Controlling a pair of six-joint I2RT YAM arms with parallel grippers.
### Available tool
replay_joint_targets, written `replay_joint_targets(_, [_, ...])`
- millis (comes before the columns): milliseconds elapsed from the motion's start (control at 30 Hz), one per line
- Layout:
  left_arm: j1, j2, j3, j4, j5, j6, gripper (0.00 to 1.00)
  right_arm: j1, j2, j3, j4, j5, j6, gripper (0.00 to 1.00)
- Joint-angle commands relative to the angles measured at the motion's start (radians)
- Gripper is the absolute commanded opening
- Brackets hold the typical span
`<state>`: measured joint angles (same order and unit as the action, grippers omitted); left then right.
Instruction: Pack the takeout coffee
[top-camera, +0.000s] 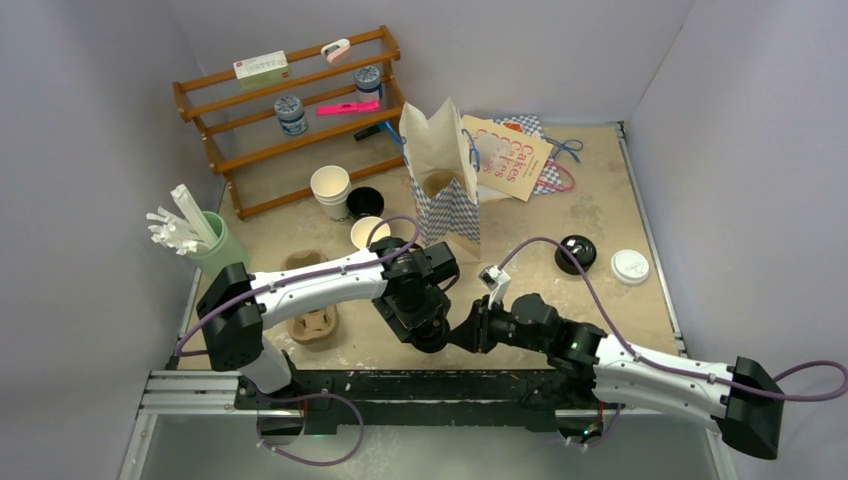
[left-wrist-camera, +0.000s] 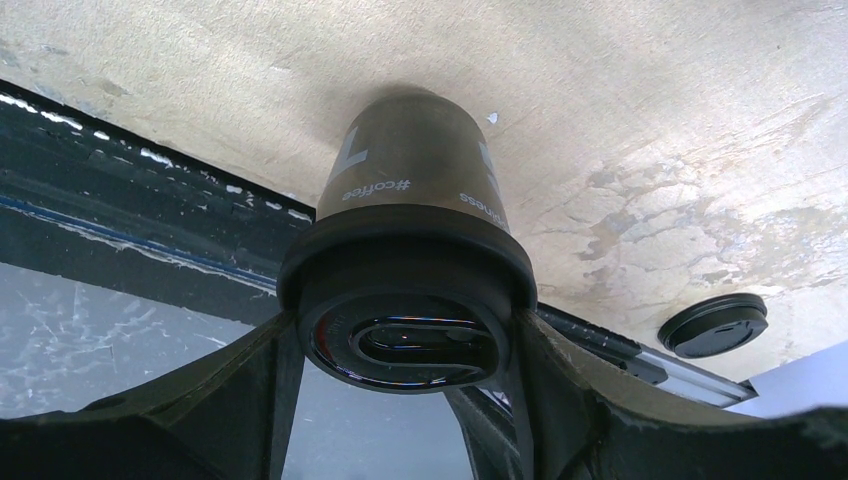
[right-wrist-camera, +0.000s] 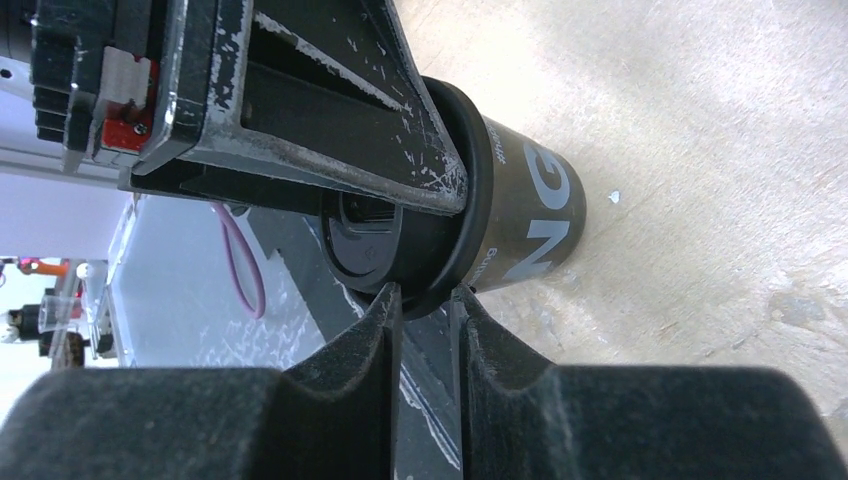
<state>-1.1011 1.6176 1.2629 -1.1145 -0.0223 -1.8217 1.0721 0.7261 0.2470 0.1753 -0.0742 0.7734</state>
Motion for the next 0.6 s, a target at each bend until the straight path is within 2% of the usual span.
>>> replay_joint_targets(0, [-0.020, 0.102, -0.098, -0.019, -0.009, 0.001, 0.18, 0.006, 0.029, -0.043, -0.162, -0.002, -0.002, 0.22])
replay_joint_targets(333, [-0.020, 0.107, -0.126, 0.015, 0.008, 0.015, 0.18, 0.005, 0.108, -0.035, -0.209, -0.030, 0.037, 0.20])
replay_joint_targets(567, [-0.020, 0.095, -0.155, 0.041, 0.013, 0.017, 0.18, 0.005, 0.116, -0.027, -0.232, 0.005, 0.060, 0.21])
